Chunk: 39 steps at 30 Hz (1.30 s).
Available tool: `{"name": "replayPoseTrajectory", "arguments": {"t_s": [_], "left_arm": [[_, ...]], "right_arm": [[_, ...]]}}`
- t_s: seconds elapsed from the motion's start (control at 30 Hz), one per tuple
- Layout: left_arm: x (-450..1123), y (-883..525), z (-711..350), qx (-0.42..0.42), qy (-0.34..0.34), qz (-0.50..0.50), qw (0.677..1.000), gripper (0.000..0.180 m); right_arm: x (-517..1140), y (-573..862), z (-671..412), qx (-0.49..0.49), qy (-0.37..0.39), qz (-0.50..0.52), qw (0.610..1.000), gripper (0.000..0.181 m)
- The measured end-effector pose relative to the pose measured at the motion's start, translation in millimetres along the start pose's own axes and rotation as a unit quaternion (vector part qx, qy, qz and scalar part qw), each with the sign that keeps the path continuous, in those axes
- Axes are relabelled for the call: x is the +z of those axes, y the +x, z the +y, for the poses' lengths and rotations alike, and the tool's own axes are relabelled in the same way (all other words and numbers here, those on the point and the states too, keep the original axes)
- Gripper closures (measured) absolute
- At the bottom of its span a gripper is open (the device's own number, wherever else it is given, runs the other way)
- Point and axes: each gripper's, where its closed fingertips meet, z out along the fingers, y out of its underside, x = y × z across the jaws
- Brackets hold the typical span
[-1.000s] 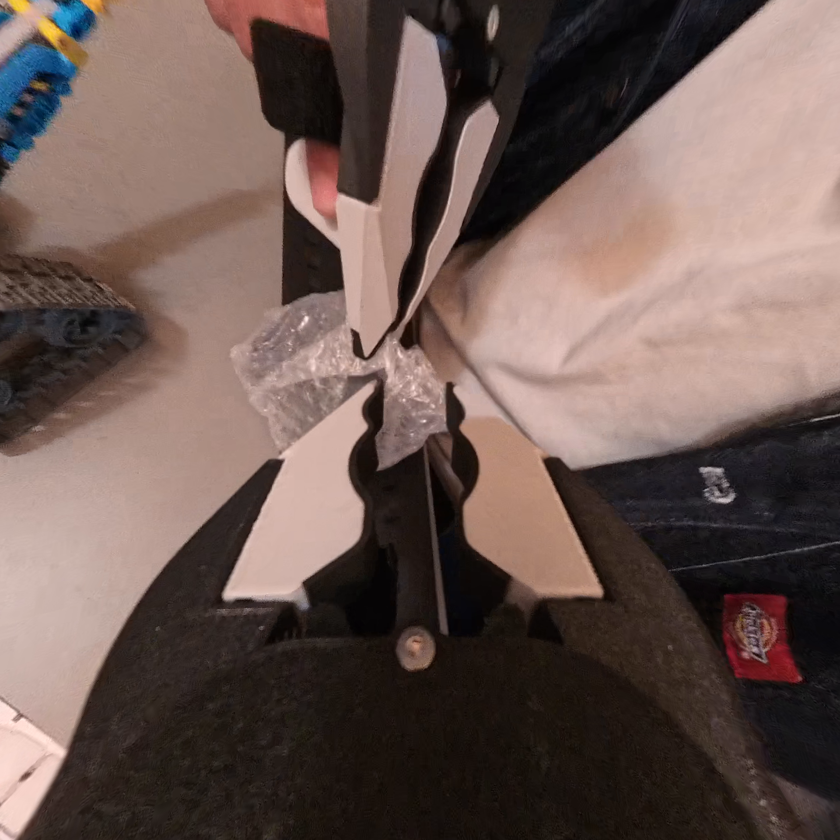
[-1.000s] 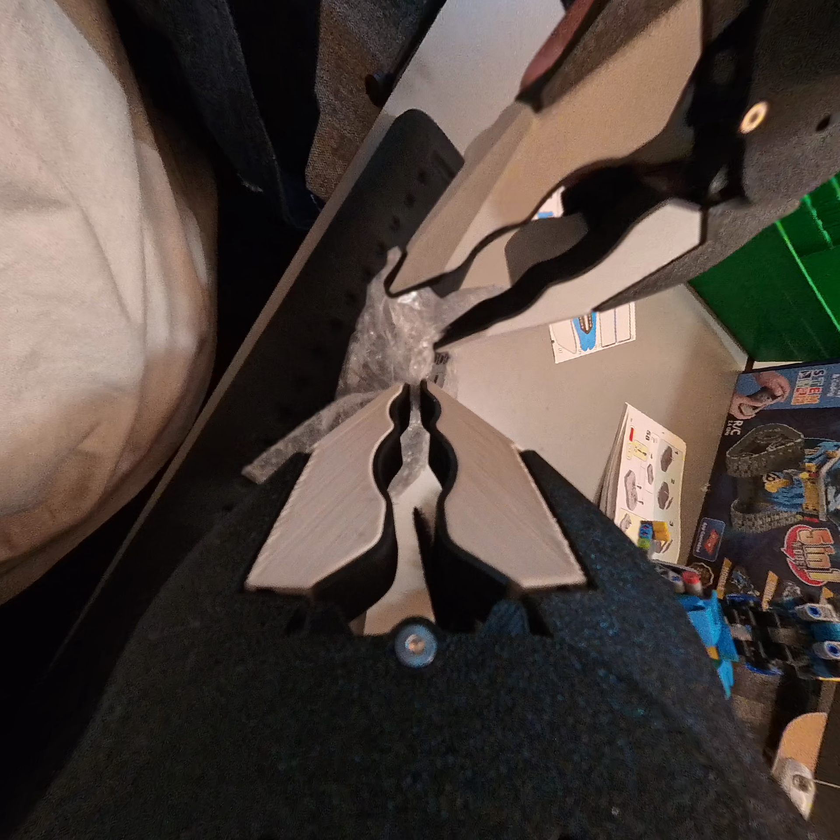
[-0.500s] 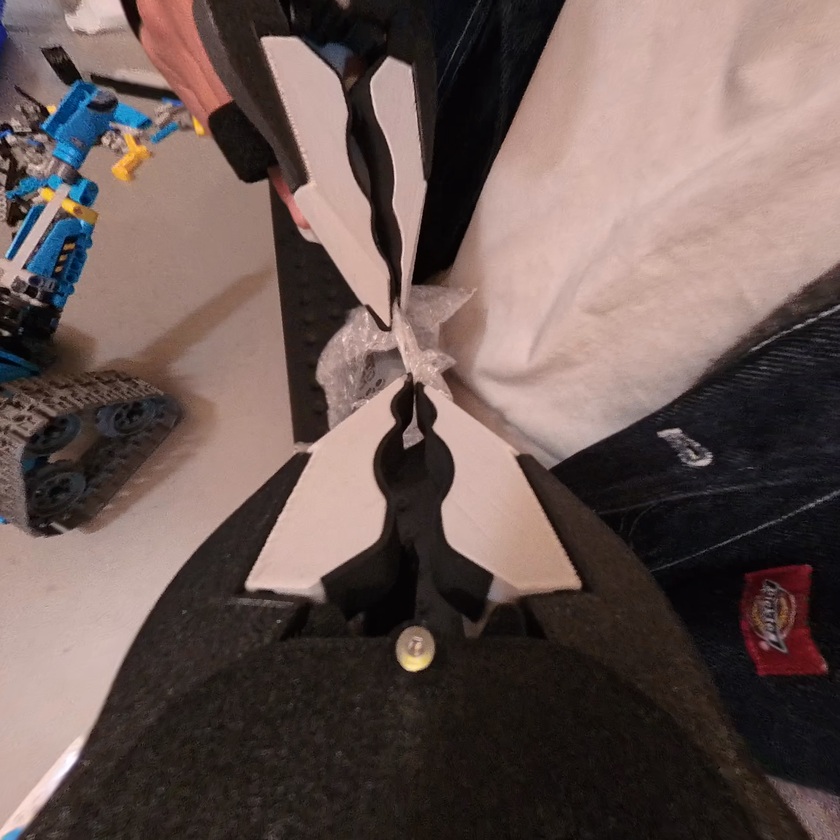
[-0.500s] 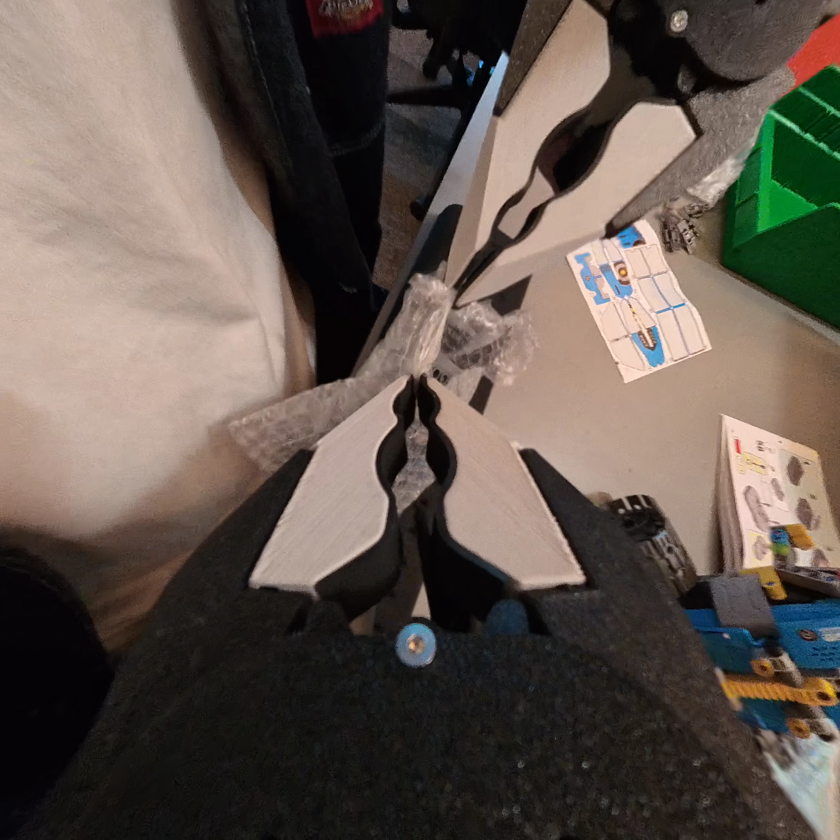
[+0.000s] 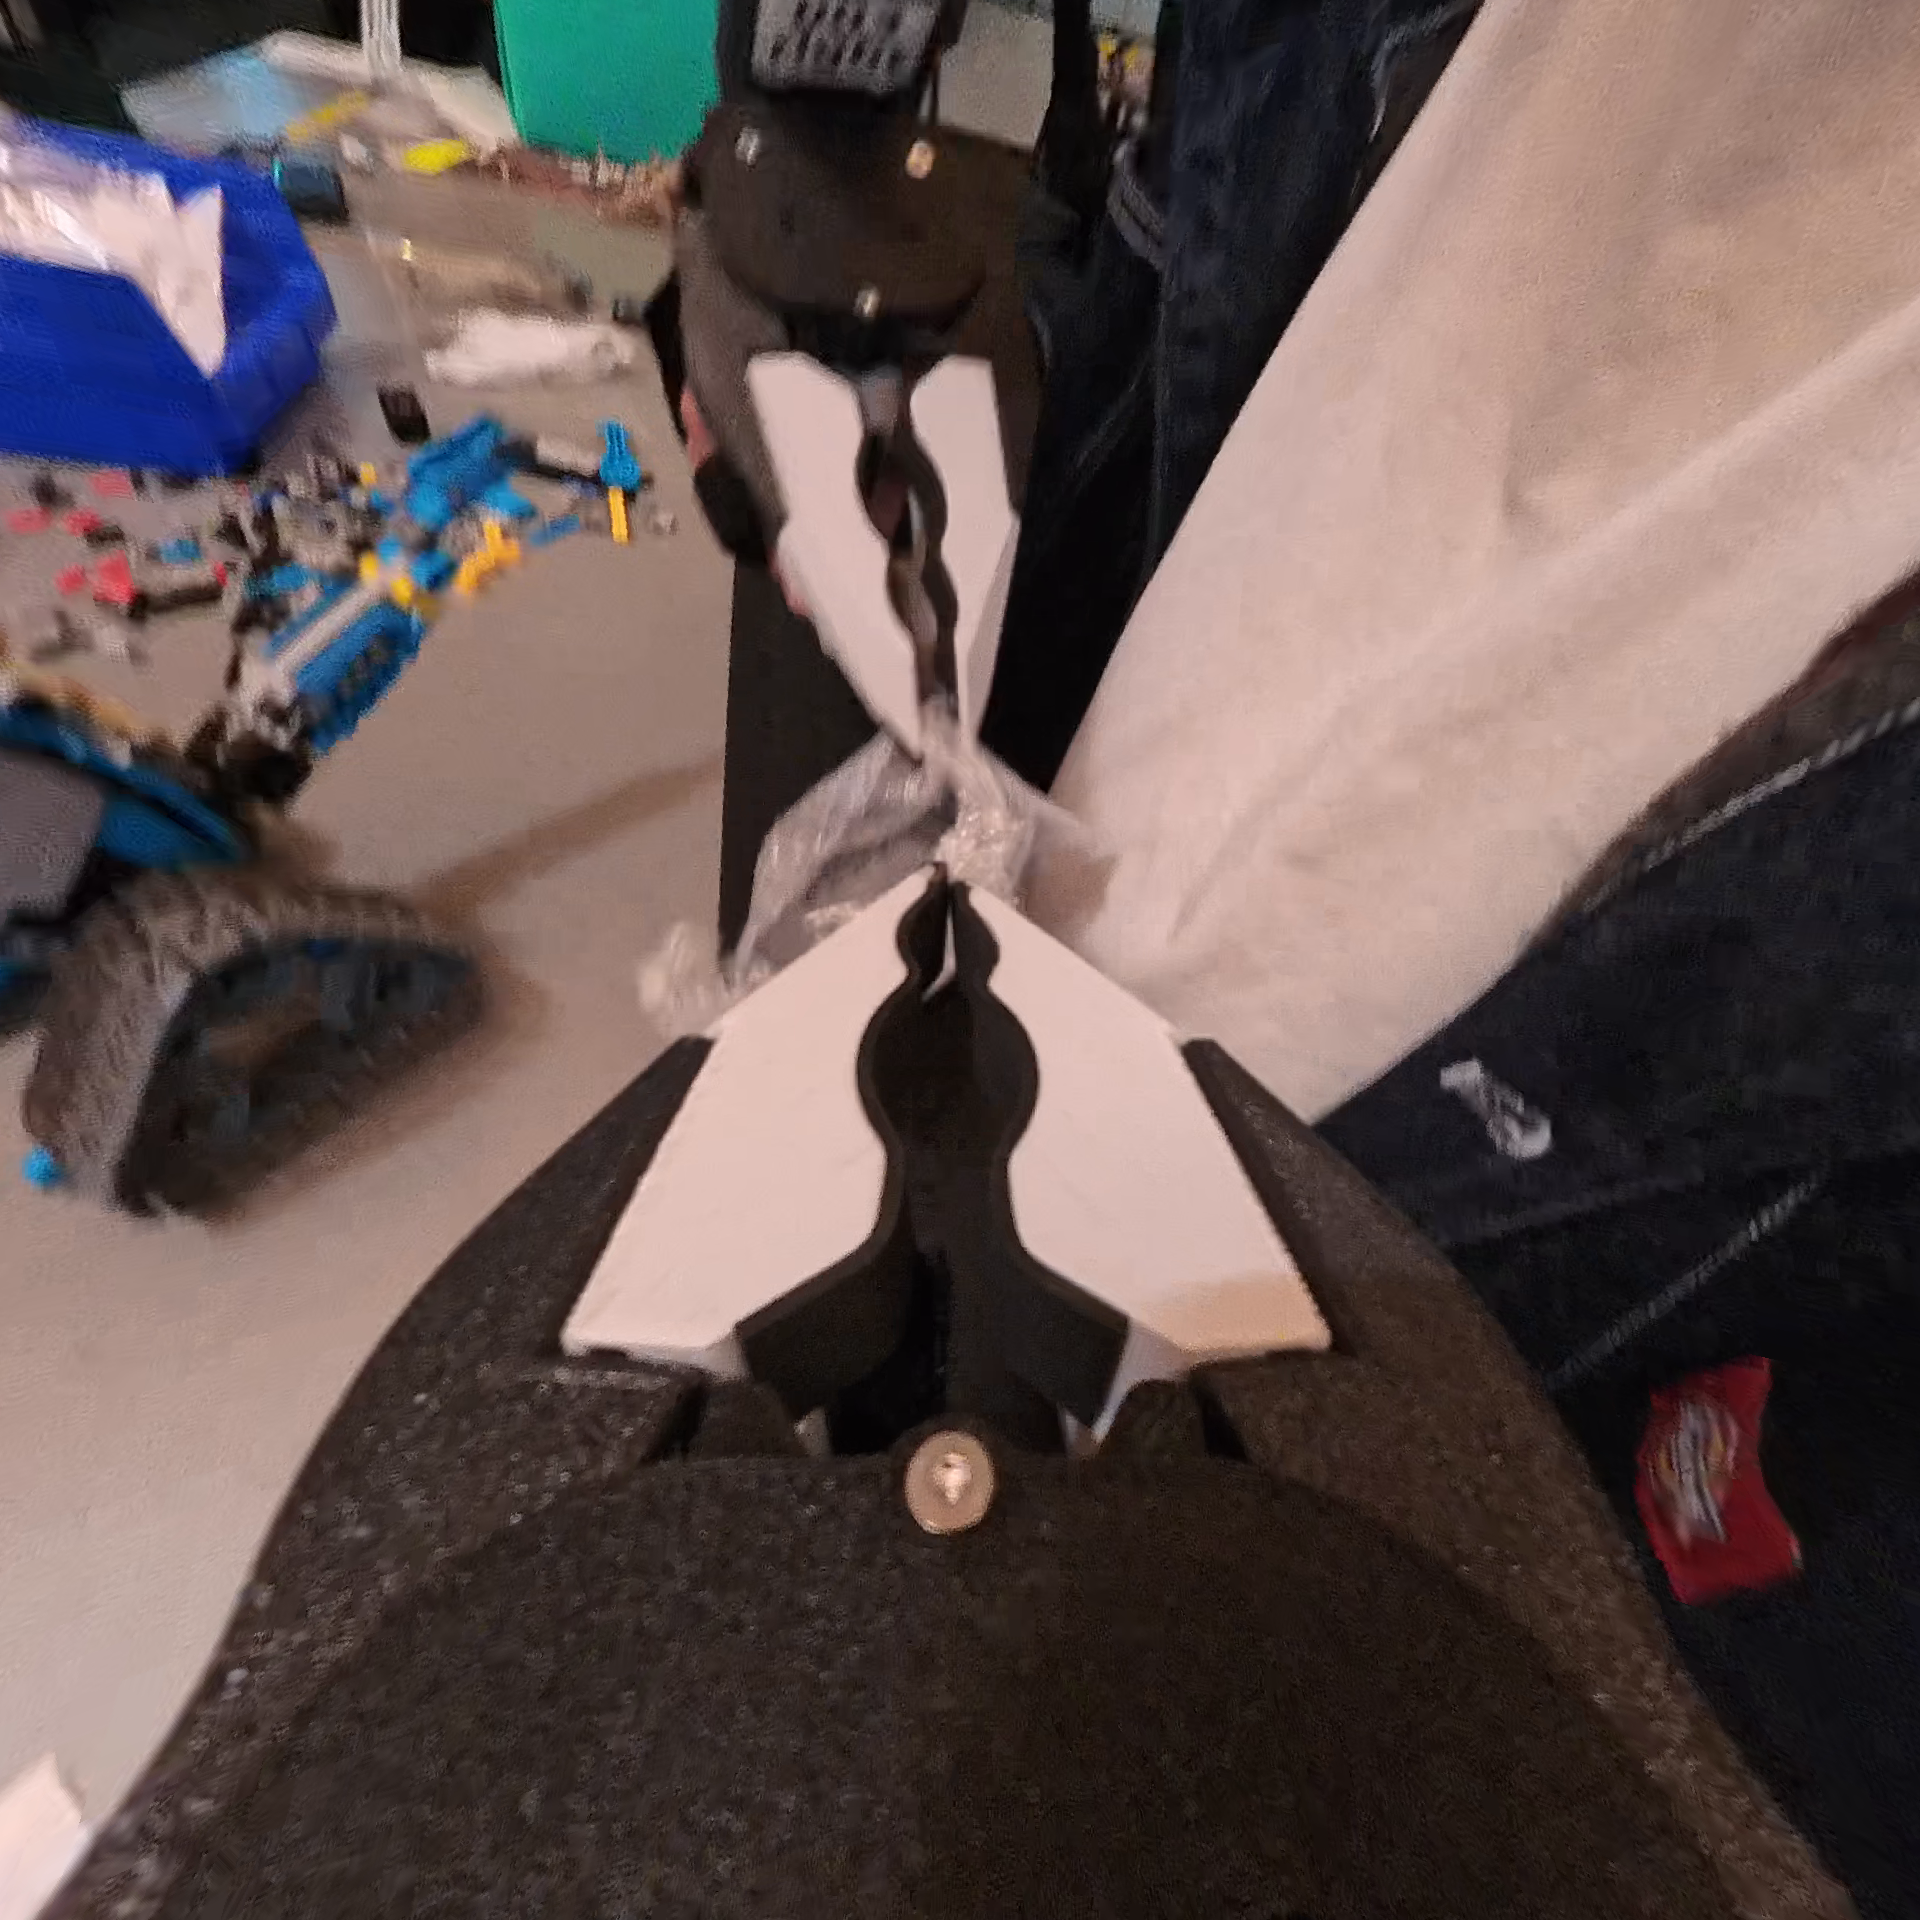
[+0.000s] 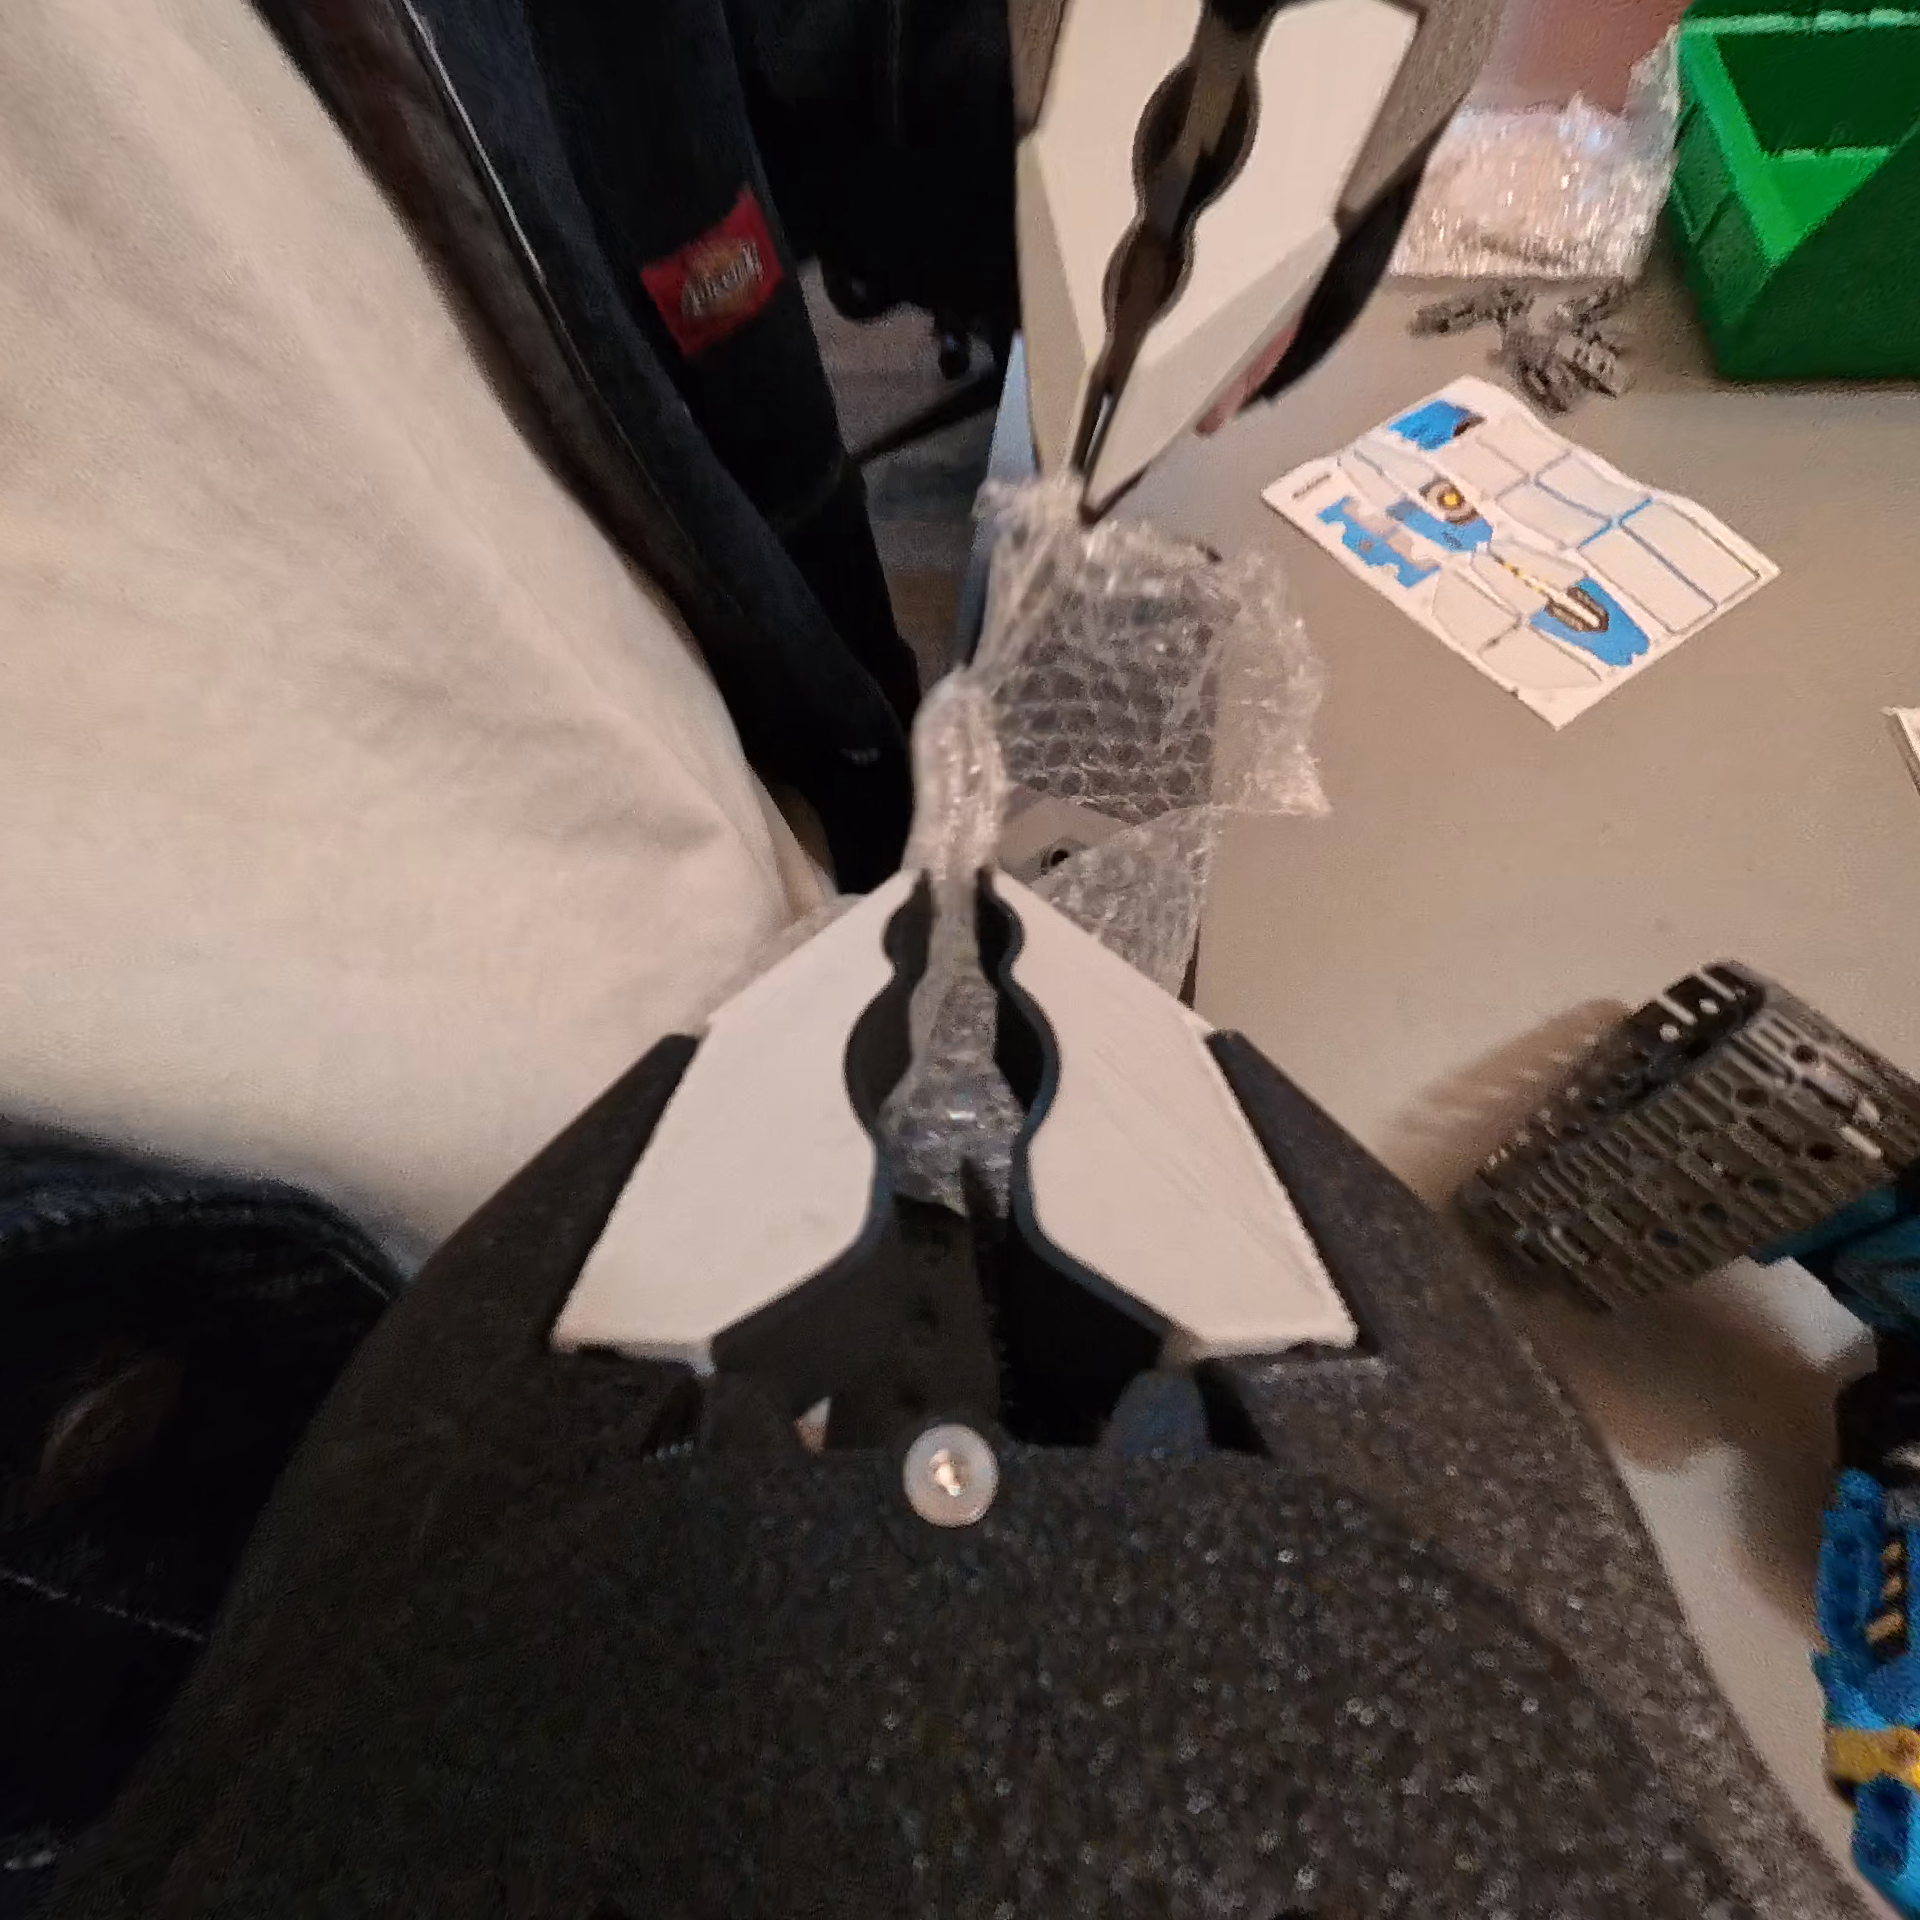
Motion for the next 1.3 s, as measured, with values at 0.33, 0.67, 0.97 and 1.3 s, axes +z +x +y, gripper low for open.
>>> {"name": "replayPoseTrajectory", "arguments": {"t_s": [0.33, 0.67, 0.97, 1.3], "left_arm": [[10.8, -2.8, -59.4, 0.13, -0.013, 0.025, 0.991, 0.18], [27.5, -2.2, -53.9, 0.161, -0.068, 0.007, 0.985, 0.18], [41.1, 18.8, -42.2, 0.164, -0.038, -0.125, 0.978, 0.179], [69.3, 21.1, -54.7, 0.192, 0.003, -0.191, 0.963, 0.179]], "right_arm": [[-46.9, 19.7, -71.6, 0.018, 0.104, -0.033, 0.994, 0.135], [2.9, 44.1, -27.3, 0.077, -0.069, -0.083, 0.991, 0.144], [14.5, 26.8, 4.1, 0.155, -0.121, -0.019, 0.98, 0.136], [6.1, 21.2, 10.4, 0.318, -0.103, 0.073, 0.94, 0.132]]}}
